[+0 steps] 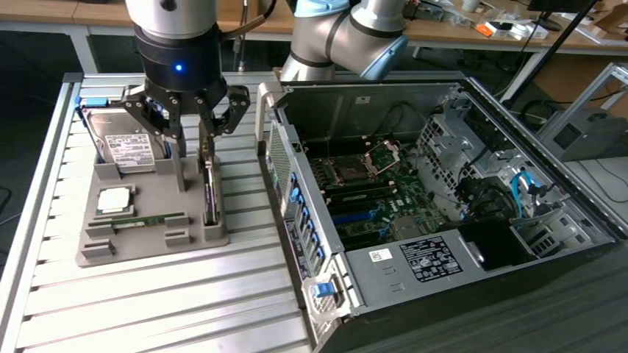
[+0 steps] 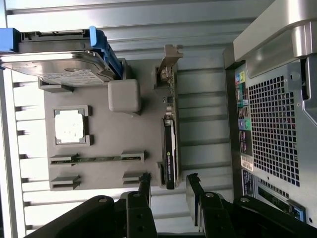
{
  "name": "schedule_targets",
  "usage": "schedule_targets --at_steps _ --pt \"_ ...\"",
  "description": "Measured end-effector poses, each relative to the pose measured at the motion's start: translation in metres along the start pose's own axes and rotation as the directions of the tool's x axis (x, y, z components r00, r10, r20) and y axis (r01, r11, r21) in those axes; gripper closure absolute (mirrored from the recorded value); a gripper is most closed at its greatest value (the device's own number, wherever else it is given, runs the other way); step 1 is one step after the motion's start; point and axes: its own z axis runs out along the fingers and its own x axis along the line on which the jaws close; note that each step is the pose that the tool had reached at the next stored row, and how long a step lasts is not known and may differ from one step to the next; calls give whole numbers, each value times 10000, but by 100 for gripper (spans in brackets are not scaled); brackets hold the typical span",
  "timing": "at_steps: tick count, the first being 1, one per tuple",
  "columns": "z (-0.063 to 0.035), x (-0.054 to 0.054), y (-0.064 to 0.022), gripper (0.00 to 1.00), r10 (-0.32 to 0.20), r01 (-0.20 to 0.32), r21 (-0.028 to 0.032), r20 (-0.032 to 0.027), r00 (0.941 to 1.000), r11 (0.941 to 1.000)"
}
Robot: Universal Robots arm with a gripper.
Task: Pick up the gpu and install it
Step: 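Pick up the gpu and move the gpu toward the slot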
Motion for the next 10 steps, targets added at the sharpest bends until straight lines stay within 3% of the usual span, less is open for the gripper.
schedule_targets --at_steps 10 --pt "40 -33 11 58 0 0 -1 1 10000 10000"
